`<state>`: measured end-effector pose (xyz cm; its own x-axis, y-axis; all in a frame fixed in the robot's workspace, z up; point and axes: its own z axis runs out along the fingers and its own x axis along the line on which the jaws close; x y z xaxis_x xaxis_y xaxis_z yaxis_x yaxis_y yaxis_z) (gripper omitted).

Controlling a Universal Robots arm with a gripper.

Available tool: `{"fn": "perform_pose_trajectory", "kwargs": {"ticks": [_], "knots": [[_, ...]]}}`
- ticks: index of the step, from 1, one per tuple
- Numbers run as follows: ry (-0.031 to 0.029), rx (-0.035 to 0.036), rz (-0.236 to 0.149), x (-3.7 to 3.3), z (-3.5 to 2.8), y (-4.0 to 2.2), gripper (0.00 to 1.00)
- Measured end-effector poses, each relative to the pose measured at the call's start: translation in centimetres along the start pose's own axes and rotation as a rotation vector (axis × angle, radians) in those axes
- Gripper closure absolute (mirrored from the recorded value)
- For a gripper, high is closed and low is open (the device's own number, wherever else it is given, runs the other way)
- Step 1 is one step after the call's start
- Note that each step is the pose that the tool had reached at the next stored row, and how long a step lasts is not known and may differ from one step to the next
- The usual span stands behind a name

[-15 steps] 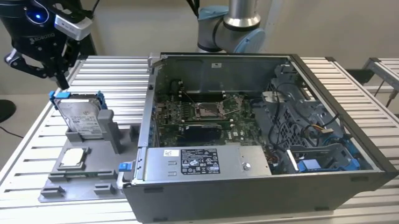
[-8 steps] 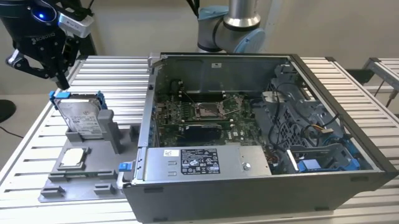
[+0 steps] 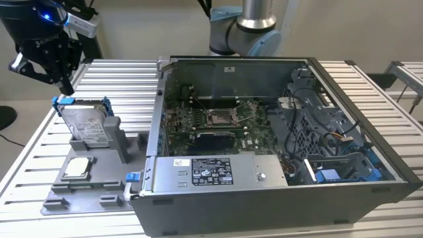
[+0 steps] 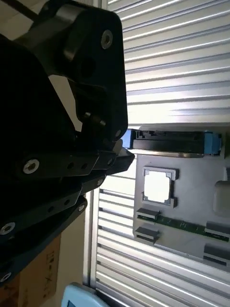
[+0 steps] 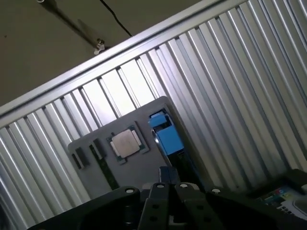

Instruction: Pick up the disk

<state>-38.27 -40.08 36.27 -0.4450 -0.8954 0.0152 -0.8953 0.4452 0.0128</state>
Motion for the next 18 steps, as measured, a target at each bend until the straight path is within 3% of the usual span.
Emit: {"fn": "perform_pose_trajectory", "kwargs": {"ticks": [12, 18], "knots": [[0.0023, 0.0025, -0.179, -0.1, 0.05, 0.09, 1.0], [-0.0024, 0.0015, -0.257, -0.05, 0.07, 0.19, 1.0]]}}
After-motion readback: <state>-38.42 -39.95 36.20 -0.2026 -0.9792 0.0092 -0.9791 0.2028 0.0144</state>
